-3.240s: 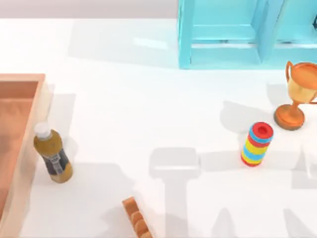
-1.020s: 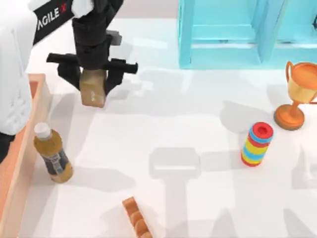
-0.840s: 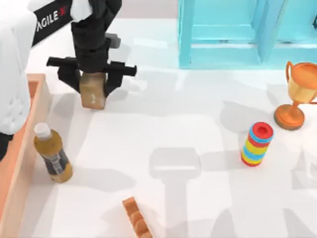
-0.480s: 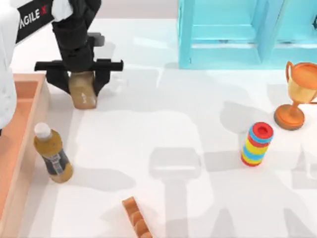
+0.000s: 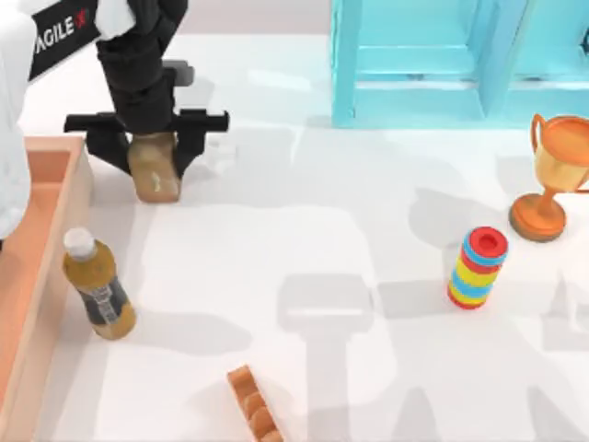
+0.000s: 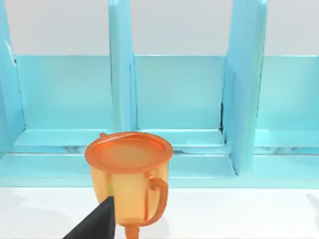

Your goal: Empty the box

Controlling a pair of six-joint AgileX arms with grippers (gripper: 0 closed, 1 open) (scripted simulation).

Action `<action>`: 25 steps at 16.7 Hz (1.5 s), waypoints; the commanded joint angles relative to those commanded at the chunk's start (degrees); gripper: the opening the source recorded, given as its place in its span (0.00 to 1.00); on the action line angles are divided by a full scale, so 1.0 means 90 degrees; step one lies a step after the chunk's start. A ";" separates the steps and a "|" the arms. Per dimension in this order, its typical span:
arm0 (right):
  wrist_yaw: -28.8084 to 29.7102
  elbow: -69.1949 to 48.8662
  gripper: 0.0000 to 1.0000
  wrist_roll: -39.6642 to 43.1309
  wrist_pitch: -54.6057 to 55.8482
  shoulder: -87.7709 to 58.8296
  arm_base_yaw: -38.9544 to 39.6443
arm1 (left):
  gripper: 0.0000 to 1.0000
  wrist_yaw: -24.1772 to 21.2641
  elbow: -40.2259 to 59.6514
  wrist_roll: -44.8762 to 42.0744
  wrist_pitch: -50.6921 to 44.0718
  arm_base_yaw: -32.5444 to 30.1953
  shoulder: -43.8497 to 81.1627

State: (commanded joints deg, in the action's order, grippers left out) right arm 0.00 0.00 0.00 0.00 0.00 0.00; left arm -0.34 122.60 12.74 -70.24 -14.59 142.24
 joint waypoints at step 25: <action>0.0000 0.0000 1.00 0.0000 0.0000 0.0000 0.0000 | 1.00 0.0756 0.1191 -0.0193 -0.1079 -0.0811 0.0445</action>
State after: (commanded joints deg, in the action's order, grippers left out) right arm 0.00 0.00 0.00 0.00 0.00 0.00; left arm 6.46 133.32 11.01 -79.94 -21.89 146.24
